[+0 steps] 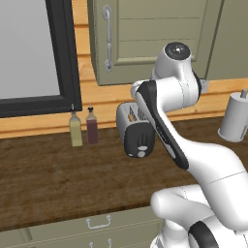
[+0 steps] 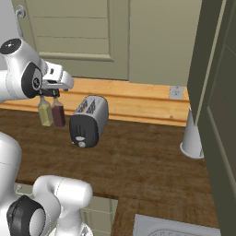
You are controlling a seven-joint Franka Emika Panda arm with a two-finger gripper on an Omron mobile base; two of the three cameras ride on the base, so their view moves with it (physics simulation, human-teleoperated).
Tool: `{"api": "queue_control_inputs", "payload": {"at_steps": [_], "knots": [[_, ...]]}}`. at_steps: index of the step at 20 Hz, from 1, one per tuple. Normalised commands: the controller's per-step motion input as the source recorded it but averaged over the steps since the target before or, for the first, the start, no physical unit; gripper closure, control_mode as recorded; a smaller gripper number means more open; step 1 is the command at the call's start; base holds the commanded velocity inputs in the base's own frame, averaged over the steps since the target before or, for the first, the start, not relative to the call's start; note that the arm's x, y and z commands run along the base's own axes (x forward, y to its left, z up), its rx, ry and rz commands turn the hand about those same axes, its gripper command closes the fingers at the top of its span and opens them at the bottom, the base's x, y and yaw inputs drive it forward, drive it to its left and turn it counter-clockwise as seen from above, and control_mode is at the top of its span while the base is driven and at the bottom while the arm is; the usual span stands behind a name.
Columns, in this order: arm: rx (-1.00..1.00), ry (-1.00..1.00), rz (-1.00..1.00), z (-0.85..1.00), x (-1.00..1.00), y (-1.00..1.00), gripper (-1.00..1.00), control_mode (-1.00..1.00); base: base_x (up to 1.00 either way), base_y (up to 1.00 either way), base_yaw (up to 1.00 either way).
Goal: Start the toaster. Once the lever pops up, take the bread to the plate on the dining counter.
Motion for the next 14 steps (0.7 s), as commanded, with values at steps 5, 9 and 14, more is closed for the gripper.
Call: {"api": "queue_control_inputs", "payload": {"at_steps": [5,9,14], "knots": [[0.00,0.00,0.00,0.00,0.00,0.00,-1.00,-1.00,0.00,0.00,0.00],[0.00,0.00,0.00,0.00,0.00,0.00,-1.00,-1.00,0.00,0.00,0.00],[0.00,0.00,0.00,0.00,0.00,0.00,-1.00,-1.00,0.00,0.00,0.00]]}}
